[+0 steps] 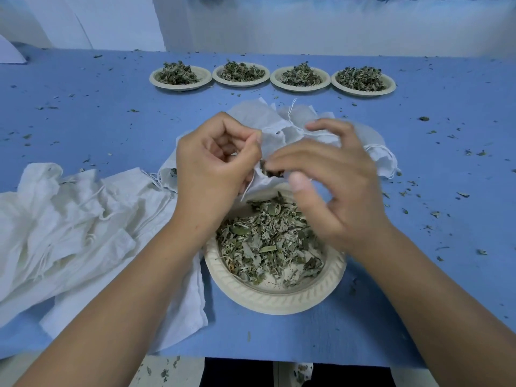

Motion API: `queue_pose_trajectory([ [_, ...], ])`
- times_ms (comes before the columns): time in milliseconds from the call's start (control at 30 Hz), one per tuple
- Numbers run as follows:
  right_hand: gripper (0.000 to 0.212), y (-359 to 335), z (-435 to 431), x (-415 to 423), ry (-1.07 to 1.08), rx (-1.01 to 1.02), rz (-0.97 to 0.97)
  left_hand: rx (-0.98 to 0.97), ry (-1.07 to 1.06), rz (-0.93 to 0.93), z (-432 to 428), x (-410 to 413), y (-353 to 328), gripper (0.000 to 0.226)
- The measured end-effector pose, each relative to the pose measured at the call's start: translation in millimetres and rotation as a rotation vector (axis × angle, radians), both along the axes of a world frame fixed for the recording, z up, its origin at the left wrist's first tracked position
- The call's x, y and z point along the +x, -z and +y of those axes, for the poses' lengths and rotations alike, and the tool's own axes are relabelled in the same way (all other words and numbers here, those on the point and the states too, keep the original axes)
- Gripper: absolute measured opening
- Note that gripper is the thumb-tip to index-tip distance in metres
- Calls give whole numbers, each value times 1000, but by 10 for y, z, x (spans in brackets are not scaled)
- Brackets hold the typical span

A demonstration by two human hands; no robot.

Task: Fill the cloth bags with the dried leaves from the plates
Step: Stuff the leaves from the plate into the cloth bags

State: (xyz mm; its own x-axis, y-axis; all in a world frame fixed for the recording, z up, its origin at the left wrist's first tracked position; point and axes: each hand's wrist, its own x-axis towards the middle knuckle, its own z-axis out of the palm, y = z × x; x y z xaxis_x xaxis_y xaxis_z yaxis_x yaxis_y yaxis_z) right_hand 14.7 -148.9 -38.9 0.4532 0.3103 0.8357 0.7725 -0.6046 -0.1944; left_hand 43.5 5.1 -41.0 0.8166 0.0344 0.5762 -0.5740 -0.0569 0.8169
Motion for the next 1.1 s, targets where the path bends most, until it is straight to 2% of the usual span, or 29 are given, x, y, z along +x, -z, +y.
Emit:
queue_pose_trajectory([
  [133, 22, 43, 109, 15, -27, -285, 304, 46, 49, -17, -7, -17, 4, 25],
  [200, 28, 28, 54, 36, 11, -225, 249, 46, 33, 0, -10, -10, 9, 24],
  [300, 31, -38, -57, 32, 86, 50, 43, 14, -5, 15, -4, 5, 4, 24],
  [367, 36, -52, -86, 15, 83, 150, -2, -12, -23, 23, 4, 15, 1, 23],
  [433, 39, -48, -36, -7, 14, 108, 65, -11, -9, 18, 7, 13, -3, 24],
  [533, 33, 23, 107, -13, -17, -194, 225, 29, 50, -14, -4, -7, -4, 26],
  [600, 31, 52, 117, 12, -9, -276, 247, 41, 60, -6, -8, -9, -5, 27],
  [800, 38, -30, -103, 23, 110, 76, -109, -72, 2, 32, 25, 29, -14, 24],
  [867, 38, -23, -48, 14, 66, 4, -31, -54, 27, 20, 21, 22, -9, 25],
  [967, 32, 55, 91, -6, -34, -241, 211, 5, 87, -12, -7, 2, 7, 25],
  [1000, 29, 58, 99, -1, -46, -262, 256, 15, 89, -12, -11, 4, 12, 25],
  [1033, 29, 47, 87, 8, -35, -227, 265, 17, 83, -3, -9, 9, 15, 24],
  [1100, 35, 20, 11, 14, 26, -28, 184, -2, 59, 23, -1, 18, 14, 23],
])
